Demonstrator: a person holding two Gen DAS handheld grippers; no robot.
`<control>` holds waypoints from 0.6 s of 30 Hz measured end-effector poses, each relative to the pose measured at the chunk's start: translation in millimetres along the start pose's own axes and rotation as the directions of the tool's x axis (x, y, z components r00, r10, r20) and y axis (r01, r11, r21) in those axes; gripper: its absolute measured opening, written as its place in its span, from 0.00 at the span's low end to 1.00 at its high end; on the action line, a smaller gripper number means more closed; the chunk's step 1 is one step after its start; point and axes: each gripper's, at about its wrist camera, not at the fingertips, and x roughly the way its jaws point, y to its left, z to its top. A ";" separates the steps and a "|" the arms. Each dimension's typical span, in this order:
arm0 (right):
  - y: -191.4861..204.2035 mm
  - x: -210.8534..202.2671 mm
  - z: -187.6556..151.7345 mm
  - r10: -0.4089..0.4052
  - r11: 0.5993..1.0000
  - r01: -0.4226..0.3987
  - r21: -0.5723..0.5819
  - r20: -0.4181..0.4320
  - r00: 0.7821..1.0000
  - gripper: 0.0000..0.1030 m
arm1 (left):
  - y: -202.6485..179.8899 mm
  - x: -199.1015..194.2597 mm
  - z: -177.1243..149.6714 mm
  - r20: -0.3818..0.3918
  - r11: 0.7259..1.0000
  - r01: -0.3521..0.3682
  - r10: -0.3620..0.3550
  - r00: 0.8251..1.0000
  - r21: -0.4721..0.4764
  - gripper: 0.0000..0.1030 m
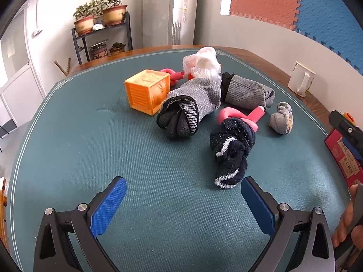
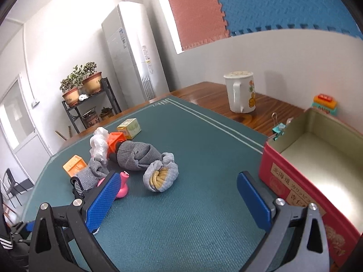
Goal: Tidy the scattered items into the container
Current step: 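Move both grippers toward the pile of socks on the table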
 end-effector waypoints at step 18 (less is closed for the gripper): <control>-20.6 -9.7 2.6 -0.048 0.996 0.047 0.073 0.017 0.999 0.99 | -16.0 6.8 24.3 -0.044 0.996 0.073 -0.071 0.997 0.041 0.99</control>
